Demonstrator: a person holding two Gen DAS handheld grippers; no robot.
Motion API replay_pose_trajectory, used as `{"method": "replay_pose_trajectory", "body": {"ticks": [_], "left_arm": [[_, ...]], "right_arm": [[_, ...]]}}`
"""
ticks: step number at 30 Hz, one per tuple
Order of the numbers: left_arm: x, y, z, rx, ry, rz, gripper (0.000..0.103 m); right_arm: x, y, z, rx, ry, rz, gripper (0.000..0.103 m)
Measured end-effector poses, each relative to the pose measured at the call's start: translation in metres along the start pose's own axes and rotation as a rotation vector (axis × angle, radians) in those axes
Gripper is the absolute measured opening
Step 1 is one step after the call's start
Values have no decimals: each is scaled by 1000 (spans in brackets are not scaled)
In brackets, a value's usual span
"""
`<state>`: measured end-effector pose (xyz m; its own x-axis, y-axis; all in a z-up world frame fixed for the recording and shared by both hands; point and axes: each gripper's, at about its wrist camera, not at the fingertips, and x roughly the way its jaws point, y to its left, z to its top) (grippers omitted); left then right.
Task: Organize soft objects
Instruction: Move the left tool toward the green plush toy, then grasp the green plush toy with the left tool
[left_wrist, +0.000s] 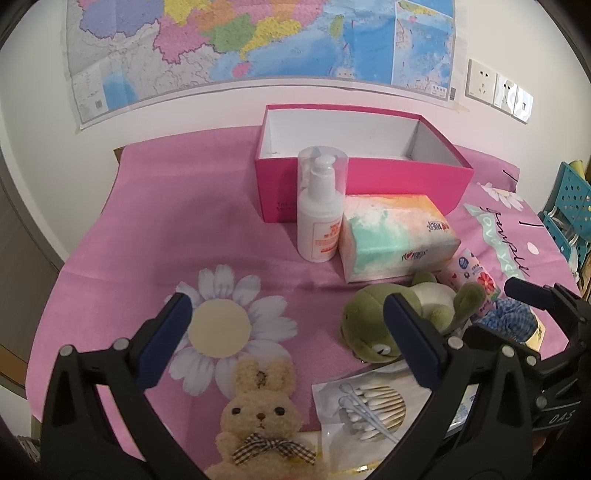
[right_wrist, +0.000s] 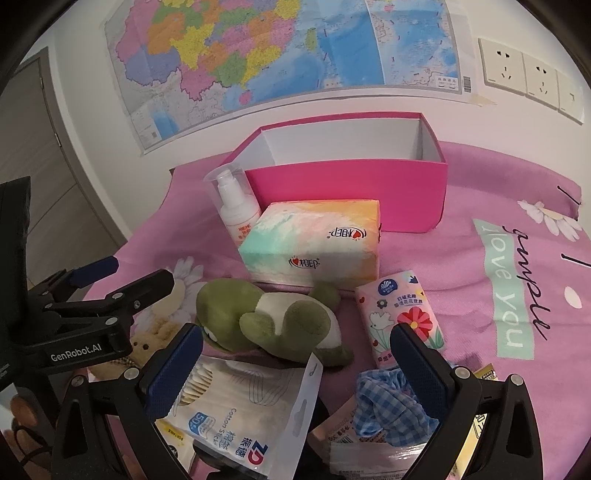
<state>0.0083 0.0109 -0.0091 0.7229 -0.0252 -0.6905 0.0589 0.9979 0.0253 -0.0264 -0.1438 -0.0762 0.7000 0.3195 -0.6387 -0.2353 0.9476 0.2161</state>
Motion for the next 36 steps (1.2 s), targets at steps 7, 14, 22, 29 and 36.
{"method": "replay_pose_trajectory", "body": {"ticks": [7,14,22,29,36], "left_arm": [[3,-1,-2,-5,4,-3,103],[3,-2,-2,-6,3,-8,103],[4,-2,-4,-3,8,-20,103],[8,-4,-5,14,18,-31,103],[12,-4,-9,61,42,-84,103]], "right_arm": [[1,1,1,-8,4,-7,103],[1,0,2,-8,12,-9,103],[2,-1,3,-15,12,-13,103],[4,-2,4,-19,20,-7,103],[8,-2,5,-39,37,15,101]]}}
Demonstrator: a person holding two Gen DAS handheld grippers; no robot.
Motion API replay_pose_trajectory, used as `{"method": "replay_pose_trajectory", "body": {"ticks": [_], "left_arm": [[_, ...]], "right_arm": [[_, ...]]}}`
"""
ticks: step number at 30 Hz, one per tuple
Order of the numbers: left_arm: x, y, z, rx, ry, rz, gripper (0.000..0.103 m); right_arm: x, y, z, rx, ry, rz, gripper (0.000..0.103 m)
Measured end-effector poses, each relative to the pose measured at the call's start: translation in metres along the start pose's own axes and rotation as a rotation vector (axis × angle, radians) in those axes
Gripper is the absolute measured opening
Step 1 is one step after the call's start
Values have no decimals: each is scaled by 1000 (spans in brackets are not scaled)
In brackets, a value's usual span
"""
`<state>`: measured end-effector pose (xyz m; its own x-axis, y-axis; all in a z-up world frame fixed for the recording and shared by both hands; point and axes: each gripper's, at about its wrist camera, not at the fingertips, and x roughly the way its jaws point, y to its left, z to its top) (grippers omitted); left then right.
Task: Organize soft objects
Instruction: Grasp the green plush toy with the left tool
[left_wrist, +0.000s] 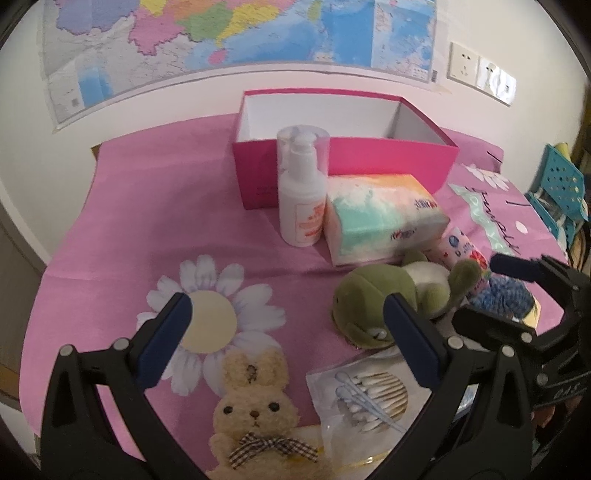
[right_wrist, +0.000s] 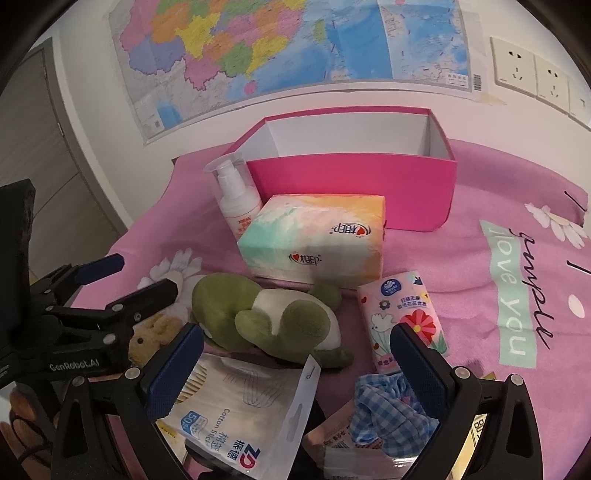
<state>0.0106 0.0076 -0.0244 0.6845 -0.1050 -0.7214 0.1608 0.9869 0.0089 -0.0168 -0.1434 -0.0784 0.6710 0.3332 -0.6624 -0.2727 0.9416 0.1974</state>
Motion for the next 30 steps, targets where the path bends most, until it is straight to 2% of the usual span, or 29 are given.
{"method": "replay_pose_trajectory", "body": {"ticks": [3,5,7,9,11,12,14,17,21,25,27,30], "left_arm": [[3,2,-1,15,15,-40,101],[5,1,-1,26,24,-79,98],[8,-3,0,48,34,-120,94],[13,-8,0,72,55,-153,87],[17,-14,1,97,78,-183,77],[21,-17,0,116,96,-210,75],[27,-21,0,133,122,-242,64],[35,-24,-1,140,152,-312,59],[39,-27,4,143,161,-338,58],[38,-29,5,148,160,-337,57],[40,-28,4,145,164,-334,57],[36,-28,5,141,156,-338,56]], "right_arm": [[3,4,1,-33,13,20,93],[8,1,2,-23,31,52,81],[14,-3,2,-5,55,83,64],[19,-6,2,4,73,99,54],[19,-7,2,5,74,122,53],[19,-6,2,-1,71,122,51],[16,-7,2,-5,63,127,48],[15,-11,3,12,60,142,47],[13,-9,6,-2,44,133,46],[13,-5,7,-23,29,89,53],[14,-7,8,-36,35,100,46],[15,-11,6,-19,40,120,41]]}}
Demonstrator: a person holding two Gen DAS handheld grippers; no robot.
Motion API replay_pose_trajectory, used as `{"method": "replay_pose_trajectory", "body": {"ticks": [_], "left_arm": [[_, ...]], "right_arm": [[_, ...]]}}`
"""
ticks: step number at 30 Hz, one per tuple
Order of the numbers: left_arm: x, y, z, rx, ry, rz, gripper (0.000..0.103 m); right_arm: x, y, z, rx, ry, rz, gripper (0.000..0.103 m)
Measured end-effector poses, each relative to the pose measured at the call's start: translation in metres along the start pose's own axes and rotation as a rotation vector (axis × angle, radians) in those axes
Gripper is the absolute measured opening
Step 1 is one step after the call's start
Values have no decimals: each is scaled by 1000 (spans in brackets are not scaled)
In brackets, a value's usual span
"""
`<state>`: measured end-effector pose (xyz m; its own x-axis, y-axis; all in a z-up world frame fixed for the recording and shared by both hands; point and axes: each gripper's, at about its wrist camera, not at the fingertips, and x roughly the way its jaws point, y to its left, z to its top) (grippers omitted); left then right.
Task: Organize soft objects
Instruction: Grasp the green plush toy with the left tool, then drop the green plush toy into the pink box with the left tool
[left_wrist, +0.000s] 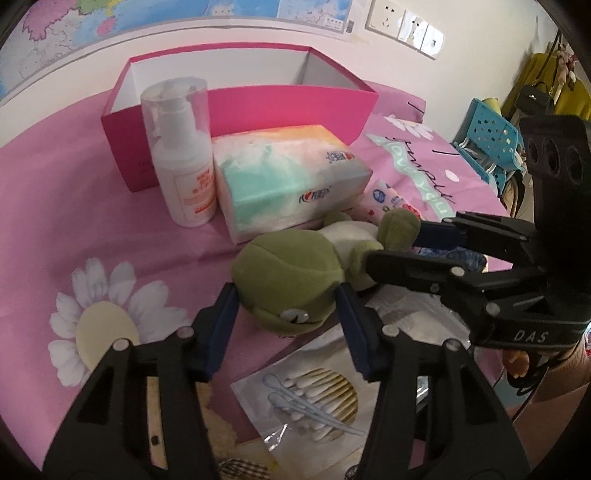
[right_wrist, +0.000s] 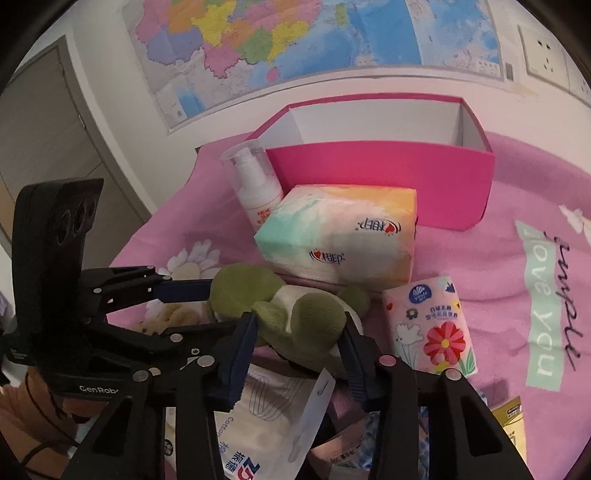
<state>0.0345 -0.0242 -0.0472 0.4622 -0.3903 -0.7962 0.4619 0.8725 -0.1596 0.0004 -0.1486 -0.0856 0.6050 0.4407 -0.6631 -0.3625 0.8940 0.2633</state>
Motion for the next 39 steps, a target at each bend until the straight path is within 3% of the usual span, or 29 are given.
{"method": "replay_pose_trajectory", "body": {"ticks": [4,10,15,20,26,33,39], "left_arm": [[-18,-1,7,-13,-38,-6,56],[-72,-3,47,-1,-168,2,56],[-97,12,105,6,-245,38,56],[-85,43,151,-15,-241,71,56],[-34,77,180,-64,-162,91,56],[25,109,190,-117,-50,101,56],[29,135,183,-183,-63,134,55]], "right_arm": [[-11,5,3,-20,-29,7,39],[-49,16,32,-67,-134,25,38],[-72,23,79,-117,-237,43,37],[-58,15,130,-112,-283,57,37],[-2,-12,169,-54,-229,74,37],[62,-42,176,43,-117,67,38],[84,-49,172,66,-54,25,44]]}}
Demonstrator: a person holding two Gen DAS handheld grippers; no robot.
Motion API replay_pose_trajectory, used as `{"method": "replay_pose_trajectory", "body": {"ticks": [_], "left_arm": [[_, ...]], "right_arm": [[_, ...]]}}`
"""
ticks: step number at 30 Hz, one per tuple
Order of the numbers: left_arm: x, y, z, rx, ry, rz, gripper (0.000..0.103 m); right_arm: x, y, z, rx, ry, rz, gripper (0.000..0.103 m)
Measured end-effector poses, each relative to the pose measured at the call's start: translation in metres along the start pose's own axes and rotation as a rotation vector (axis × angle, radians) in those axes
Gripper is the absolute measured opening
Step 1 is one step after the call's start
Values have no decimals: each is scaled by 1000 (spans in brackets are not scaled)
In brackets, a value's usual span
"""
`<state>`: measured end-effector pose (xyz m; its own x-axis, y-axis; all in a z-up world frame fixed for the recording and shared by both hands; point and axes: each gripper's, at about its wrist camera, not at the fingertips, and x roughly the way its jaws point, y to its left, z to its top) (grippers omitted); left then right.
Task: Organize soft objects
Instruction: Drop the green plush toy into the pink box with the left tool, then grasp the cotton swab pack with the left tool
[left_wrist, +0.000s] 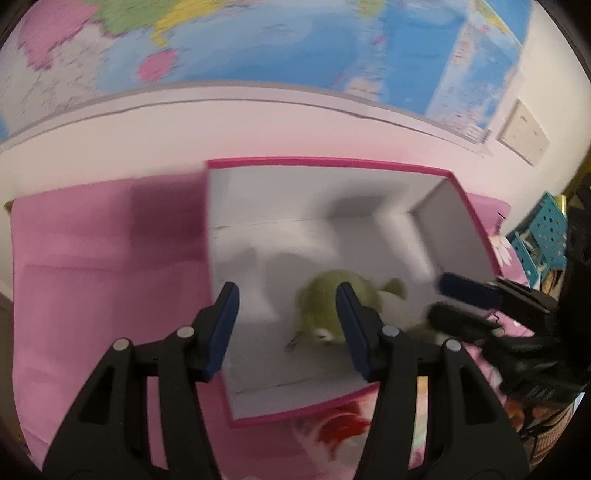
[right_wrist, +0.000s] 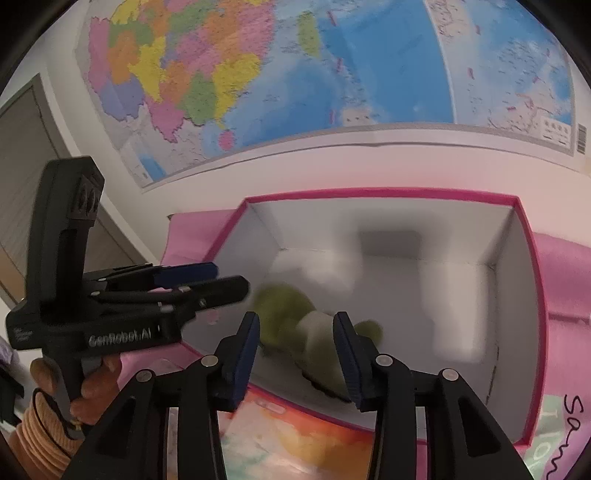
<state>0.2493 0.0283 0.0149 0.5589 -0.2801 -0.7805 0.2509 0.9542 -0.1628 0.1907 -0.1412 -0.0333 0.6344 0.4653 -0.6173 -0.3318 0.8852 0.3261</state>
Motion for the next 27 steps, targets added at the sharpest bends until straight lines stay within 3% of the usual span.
{"method": "replay_pose_trajectory", "body": {"ticks": [5,6,10,11,14,18,21,23,27], "left_arm": [[-43,14,-11,-14,-61,-44,55],[-58,16,-16,-16,-87,-47,55],[-110,23,-42,-25,-194,-62,77],[-121,23,-51,-24,-209,-52,79],[-137,22,-76,-13,-209,-50,79],[-142,9,-124,37,-153,-36,79],[-138,-4,-151,83,-110,-12,79],[-133,-10,-167,87,-78,-56,79],[-126,-18,-185,89,-50,-70,79]], "right_arm": [[-36,-8,-11,11,-52,6,46],[-47,-4,-15,0,-67,19,50],[-97,15,-42,-79,-112,61,72],[-108,20,-54,-106,-105,72,74],[-115,31,-82,-132,-29,115,74],[-106,35,-122,-97,113,178,74],[-95,38,-148,-101,189,140,74],[-90,39,-160,-98,227,133,74],[-78,45,-175,-98,282,127,71]]}}
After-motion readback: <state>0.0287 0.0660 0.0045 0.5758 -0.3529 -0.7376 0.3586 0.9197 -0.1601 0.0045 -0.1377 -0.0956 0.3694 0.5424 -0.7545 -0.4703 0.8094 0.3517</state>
